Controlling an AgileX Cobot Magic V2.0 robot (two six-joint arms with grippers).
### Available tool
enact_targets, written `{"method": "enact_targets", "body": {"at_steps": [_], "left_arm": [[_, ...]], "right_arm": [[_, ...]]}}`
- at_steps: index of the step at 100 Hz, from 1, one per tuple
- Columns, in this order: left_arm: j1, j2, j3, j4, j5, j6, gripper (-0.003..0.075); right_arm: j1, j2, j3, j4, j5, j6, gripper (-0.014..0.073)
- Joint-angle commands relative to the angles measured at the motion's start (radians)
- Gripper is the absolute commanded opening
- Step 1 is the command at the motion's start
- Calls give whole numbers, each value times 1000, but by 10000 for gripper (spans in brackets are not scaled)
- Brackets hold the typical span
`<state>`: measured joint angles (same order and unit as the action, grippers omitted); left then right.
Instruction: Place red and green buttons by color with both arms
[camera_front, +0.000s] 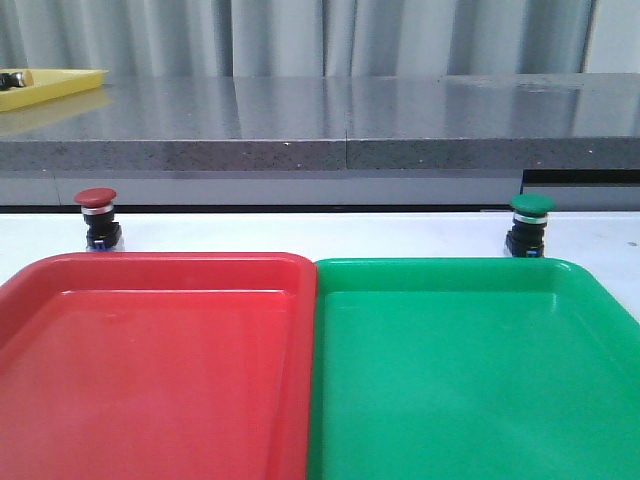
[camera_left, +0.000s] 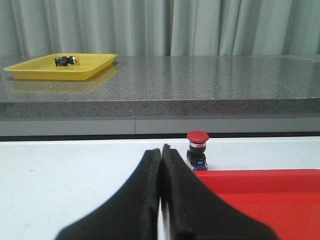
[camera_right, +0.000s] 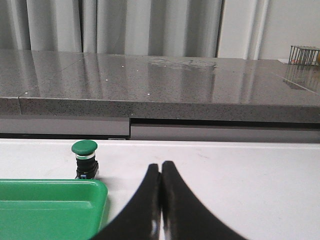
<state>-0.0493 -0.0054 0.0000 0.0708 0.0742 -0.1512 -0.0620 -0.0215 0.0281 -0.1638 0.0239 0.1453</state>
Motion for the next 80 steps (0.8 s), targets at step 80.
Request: {"method": "enact_targets", "body": {"at_steps": [80], "left_arm": [[2,425,-455,-5,145,-3,-20]], "right_arm": [[2,-11,-20,-5,-84,-1,-64]]}}
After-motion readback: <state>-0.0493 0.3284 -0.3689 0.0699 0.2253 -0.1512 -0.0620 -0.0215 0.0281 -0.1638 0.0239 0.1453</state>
